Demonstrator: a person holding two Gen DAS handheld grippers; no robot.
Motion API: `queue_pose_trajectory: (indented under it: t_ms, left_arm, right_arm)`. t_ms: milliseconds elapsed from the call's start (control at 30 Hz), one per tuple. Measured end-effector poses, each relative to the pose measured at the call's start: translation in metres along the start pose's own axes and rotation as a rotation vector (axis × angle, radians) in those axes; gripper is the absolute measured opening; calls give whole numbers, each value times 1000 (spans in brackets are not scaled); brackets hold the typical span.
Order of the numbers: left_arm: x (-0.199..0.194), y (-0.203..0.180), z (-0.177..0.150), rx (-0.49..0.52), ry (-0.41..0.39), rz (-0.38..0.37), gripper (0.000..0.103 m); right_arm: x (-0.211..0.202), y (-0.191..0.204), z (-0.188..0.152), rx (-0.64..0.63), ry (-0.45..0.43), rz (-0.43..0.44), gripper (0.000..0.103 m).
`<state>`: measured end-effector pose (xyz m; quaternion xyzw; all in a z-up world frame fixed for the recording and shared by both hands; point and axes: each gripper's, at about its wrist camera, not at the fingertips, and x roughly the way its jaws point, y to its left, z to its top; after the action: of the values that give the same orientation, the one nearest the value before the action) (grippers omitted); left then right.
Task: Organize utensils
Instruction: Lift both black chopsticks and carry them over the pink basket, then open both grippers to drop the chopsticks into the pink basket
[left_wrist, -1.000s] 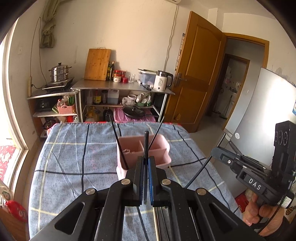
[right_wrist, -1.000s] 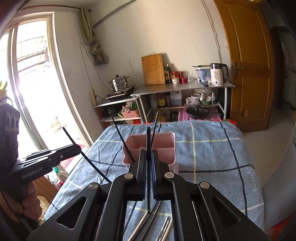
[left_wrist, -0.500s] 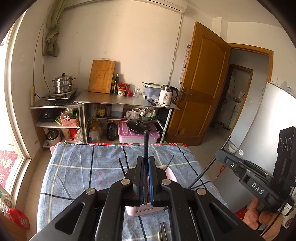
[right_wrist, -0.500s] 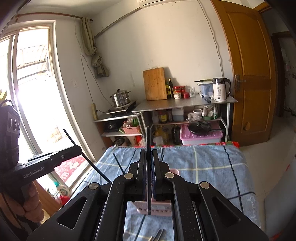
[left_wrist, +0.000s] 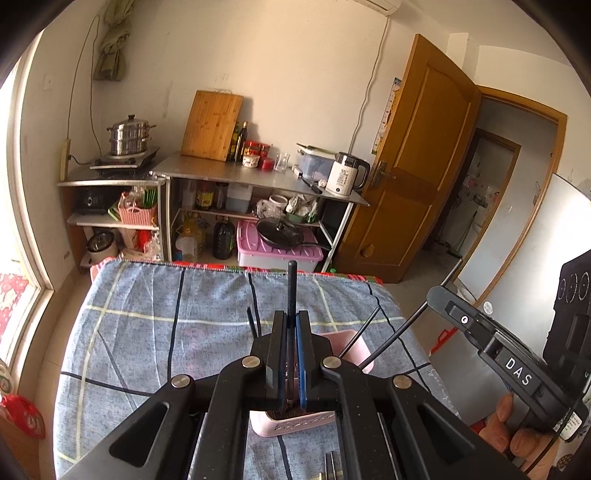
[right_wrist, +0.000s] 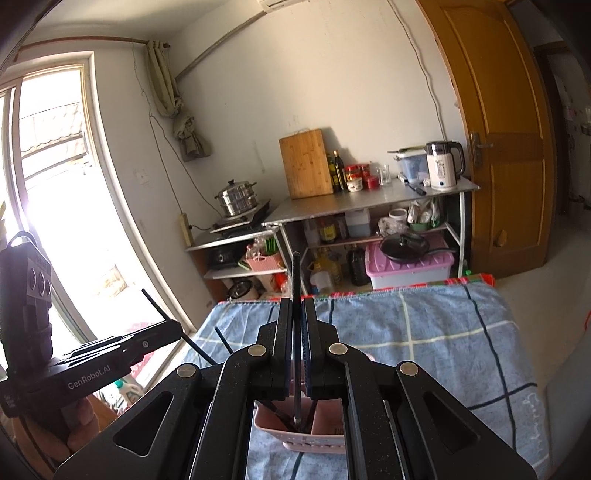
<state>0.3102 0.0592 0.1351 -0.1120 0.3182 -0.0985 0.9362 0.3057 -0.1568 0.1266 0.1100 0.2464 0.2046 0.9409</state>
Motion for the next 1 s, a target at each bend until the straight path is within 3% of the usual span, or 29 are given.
queue_pose_trajectory:
  t_ms: [633, 700, 833, 1000]
  left_arm:
    - [54, 19, -35, -21, 90, -24, 5]
    - [54, 18, -36, -7, 84, -15, 7]
    - [45, 19, -37, 8, 54, 17, 29]
    - [23, 21, -41, 8, -2, 23, 31]
  right_arm:
    - [45, -14, -45, 48, 134, 21, 5]
    - [46, -14, -46, 42, 146, 24, 5]
    - [42, -17, -44, 27, 139, 11, 13]
    - [27, -22, -43, 29, 119, 0, 14]
